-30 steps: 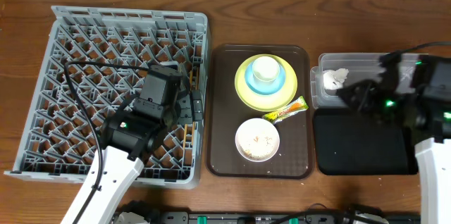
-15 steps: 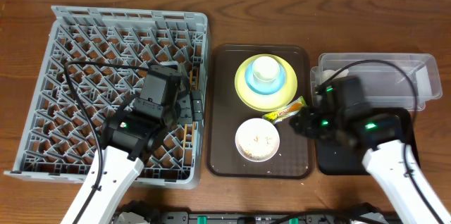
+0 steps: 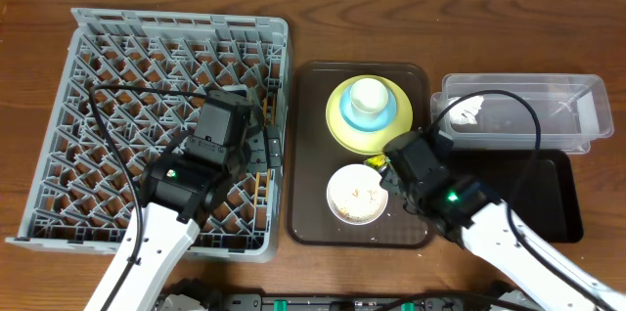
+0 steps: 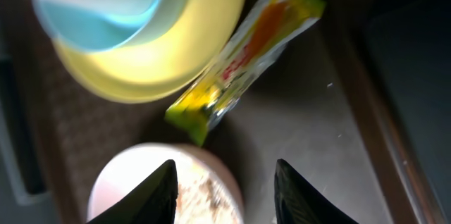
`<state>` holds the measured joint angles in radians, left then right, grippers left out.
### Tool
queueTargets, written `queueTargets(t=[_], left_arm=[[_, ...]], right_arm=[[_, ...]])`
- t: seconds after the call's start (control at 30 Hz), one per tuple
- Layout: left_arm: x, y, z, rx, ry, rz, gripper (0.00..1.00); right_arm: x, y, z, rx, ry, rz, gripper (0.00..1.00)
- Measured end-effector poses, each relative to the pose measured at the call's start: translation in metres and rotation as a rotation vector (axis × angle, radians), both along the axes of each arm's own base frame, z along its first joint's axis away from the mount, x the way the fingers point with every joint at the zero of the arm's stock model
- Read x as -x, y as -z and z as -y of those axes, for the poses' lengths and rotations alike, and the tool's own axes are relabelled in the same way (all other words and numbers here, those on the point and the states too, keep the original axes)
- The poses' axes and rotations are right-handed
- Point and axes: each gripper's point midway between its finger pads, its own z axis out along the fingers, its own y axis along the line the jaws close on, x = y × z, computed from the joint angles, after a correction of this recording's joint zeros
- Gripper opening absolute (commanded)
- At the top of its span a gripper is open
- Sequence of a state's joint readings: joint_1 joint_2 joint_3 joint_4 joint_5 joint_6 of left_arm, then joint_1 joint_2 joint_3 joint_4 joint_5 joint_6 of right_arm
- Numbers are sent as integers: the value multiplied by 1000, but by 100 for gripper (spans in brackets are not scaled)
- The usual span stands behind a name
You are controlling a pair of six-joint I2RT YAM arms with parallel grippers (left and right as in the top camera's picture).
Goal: Sort waste into correct bins and load items into the dishwasher
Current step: 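Lower the right gripper and close it on the yellow wrapper, then carry the wrapper right and release it into the clear bin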
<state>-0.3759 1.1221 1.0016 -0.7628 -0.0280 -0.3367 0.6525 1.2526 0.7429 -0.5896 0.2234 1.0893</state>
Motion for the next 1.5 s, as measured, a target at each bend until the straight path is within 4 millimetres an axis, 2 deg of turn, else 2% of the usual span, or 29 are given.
queueTargets(t=[0.23,0.43,0.67,0.77,0.9,1.07,1.3,1.4,1.5], left_arm=[[0,0,0,0,0,0,93],[0,0,0,0,0,0,93],[0,0,0,0,0,0,93],[0,0,0,0,0,0,93],[0,0,0,0,0,0,93],[0,0,0,0,0,0,93],[0,0,0,0,0,0,93],[0,0,0,0,0,0,93],[0,0,0,0,0,0,93]], right_arm=[[-17,22,0,45,65,8,40],[-23,36,-2,59,81,0,40],[-25,57,8,90,140,-47,40],[-25,69,14,105,168,-74,35],[-25,79,19,114,189,-102,20],[-26,79,19,109,193,-100,1],[-24,76,15,98,161,-110,1],[-25,62,9,73,90,-86,1],[-26,34,3,44,13,-24,1]])
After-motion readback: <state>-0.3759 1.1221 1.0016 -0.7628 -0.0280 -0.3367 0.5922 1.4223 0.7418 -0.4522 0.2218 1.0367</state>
